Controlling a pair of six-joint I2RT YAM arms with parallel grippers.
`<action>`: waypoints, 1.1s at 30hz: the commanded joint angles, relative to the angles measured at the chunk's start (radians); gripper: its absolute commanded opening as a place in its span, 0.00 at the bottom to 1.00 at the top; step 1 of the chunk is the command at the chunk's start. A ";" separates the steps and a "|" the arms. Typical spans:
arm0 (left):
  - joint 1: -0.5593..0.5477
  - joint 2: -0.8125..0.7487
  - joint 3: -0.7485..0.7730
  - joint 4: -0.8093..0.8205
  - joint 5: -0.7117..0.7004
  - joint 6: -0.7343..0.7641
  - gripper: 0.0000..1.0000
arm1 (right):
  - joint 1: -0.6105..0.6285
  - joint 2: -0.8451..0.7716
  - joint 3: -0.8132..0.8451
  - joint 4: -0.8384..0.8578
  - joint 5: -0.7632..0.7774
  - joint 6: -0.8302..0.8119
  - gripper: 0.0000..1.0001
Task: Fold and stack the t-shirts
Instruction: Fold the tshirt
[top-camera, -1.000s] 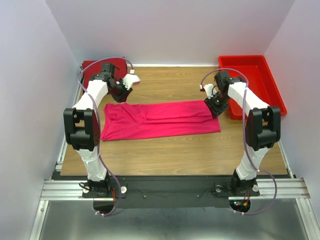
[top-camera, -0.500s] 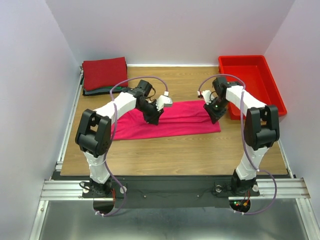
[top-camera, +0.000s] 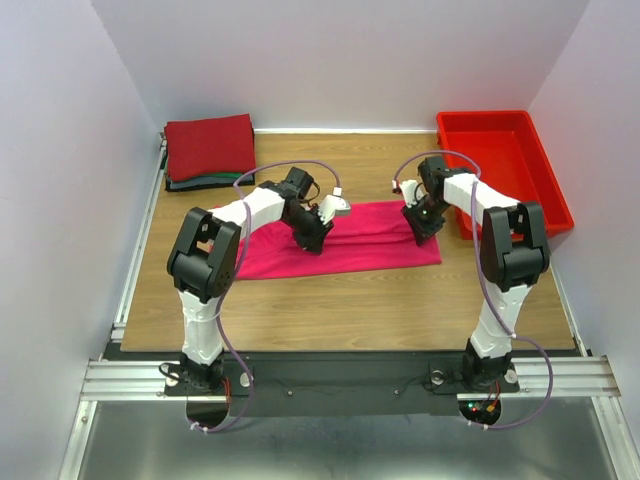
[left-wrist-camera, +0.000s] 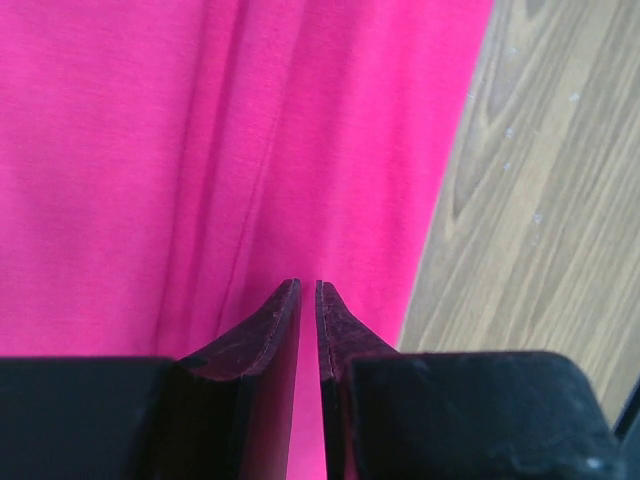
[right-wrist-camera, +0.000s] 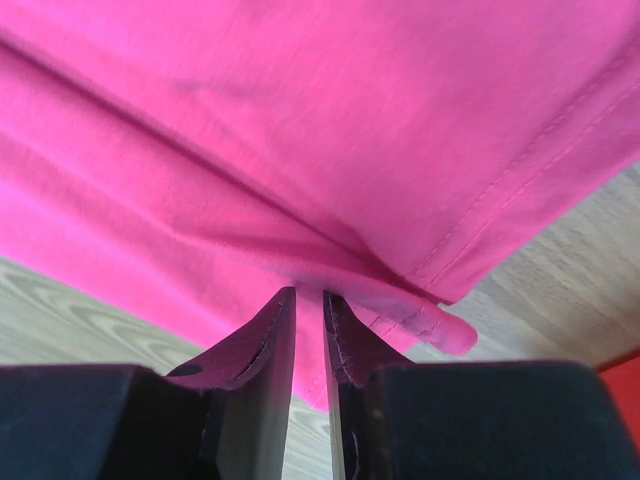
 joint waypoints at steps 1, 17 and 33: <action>0.009 -0.027 0.020 0.031 -0.012 -0.027 0.23 | -0.005 -0.033 0.036 0.050 0.014 0.069 0.23; 0.129 0.011 0.037 0.107 -0.046 -0.153 0.27 | -0.048 0.030 0.080 0.053 0.057 0.202 0.34; 0.132 -0.122 0.011 0.043 0.028 -0.123 0.32 | -0.035 0.136 0.186 0.014 -0.376 0.149 0.31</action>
